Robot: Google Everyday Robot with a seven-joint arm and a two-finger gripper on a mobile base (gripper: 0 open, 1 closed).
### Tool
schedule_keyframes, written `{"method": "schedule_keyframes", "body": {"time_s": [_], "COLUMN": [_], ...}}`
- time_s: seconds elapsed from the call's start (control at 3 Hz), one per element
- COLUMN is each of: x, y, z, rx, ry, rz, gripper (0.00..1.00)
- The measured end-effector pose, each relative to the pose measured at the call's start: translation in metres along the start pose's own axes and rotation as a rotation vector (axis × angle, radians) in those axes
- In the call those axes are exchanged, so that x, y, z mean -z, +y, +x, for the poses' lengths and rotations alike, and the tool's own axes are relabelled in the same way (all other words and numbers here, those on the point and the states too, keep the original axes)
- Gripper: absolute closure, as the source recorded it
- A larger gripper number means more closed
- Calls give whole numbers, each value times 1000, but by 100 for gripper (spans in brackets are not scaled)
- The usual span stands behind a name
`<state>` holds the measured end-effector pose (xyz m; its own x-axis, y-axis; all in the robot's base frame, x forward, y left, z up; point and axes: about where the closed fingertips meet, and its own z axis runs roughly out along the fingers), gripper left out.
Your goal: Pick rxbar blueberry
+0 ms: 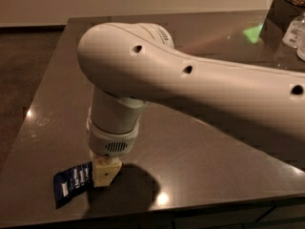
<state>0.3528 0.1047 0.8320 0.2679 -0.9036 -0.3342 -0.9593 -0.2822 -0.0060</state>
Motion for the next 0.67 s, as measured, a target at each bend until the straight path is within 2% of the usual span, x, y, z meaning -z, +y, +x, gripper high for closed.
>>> {"method": "schedule_keyframes", "body": {"time_s": [0.33,0.67], "x": [3,17], "y": [-3,-10], "z": [11,23], "rx": [-38,-84], "ry": [0,-13], "rz": [-19,-22], "gripper": [100,100]}}
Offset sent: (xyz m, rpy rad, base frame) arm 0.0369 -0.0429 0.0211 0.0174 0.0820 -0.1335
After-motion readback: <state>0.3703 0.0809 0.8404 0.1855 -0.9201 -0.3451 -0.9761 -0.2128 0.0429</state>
